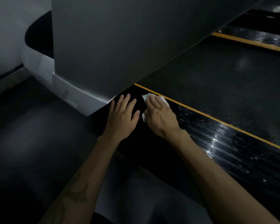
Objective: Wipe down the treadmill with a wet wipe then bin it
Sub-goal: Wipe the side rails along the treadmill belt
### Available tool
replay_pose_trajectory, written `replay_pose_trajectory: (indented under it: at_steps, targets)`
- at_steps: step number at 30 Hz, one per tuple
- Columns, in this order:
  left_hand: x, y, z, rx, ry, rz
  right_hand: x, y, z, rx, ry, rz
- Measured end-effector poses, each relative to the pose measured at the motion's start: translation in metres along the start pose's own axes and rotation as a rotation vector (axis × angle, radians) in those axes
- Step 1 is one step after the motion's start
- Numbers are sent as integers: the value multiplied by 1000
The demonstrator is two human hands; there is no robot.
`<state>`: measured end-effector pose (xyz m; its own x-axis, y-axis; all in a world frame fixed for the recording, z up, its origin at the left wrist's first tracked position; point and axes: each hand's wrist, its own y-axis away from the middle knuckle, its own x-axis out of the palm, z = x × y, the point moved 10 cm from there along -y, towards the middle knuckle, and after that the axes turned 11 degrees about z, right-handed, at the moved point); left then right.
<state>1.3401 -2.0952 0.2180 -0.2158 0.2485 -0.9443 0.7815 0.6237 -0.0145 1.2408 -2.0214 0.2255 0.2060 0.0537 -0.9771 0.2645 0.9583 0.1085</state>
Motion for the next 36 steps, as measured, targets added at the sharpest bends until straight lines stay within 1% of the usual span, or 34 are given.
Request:
replay_pose_trajectory:
  at_steps: [3, 6, 9, 12, 15, 17, 19, 22, 24, 27, 29, 31, 33, 36]
  targets:
    - [0, -1, 1, 17, 0, -1, 3, 29, 12, -69, 0, 30]
    - [-2, -1, 0, 29, 4, -7, -6, 43, -3, 24, -2, -16]
    - [-2, 0, -2, 17, 16, -4, 9, 12, -21, 90, 38, 9]
    - [-2, -1, -3, 12, 27, 8, 8, -3, -12, 52, 8, 15]
    - [-4, -1, -1, 16, 15, 16, -13, 27, 5, -68, -22, -30]
    - [-3, -1, -1, 25, 12, 9, -23, 53, -1, -93, -74, -45]
    - [-3, -1, -3, 30, 10, 0, -21, 59, -18, -35, -73, -14]
    - [-1, -1, -3, 23, 18, 12, -16, 41, -29, 24, -65, 8]
    - [0, -2, -4, 21, 19, 16, -11, 26, -22, 46, -65, 12]
    - [0, -2, -4, 21, 19, 15, -4, 23, -4, 11, -10, 30]
    - [1, -1, -5, 29, 14, 15, -12, 43, 3, -19, -36, -23]
    - [0, -1, -5, 33, 13, 12, -14, 61, -4, -1, -66, -70]
    - [0, 0, -7, 39, 14, 12, -6, 57, -23, 65, -47, -51]
    - [3, 0, -7, 29, 16, 18, 6, 24, -37, 112, -68, 30]
